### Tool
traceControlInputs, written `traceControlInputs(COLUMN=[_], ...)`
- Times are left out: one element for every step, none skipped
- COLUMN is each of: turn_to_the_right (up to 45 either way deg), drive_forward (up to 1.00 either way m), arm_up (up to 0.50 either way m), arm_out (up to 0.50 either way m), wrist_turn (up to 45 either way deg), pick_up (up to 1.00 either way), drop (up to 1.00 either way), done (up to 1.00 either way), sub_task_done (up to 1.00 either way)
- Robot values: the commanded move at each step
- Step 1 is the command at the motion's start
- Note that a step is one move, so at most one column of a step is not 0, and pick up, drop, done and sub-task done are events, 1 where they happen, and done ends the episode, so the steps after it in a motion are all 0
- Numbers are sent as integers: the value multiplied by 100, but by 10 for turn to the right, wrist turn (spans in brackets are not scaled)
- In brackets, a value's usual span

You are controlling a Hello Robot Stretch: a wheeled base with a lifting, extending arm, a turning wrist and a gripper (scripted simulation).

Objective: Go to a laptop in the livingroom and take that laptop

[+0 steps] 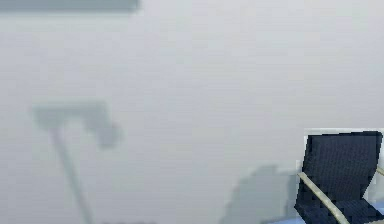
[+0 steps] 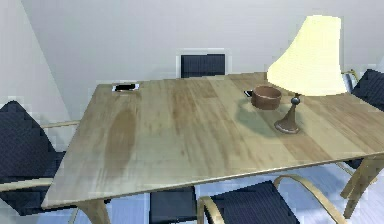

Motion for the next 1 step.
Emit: traceControlInputs(turn_to_the_right=[0], drive_forward=[0], arm_up=[0], arm_out=[0], wrist_turn=[0], pick_up=[0], drop=[0], done=[100], sub_task_done=[0])
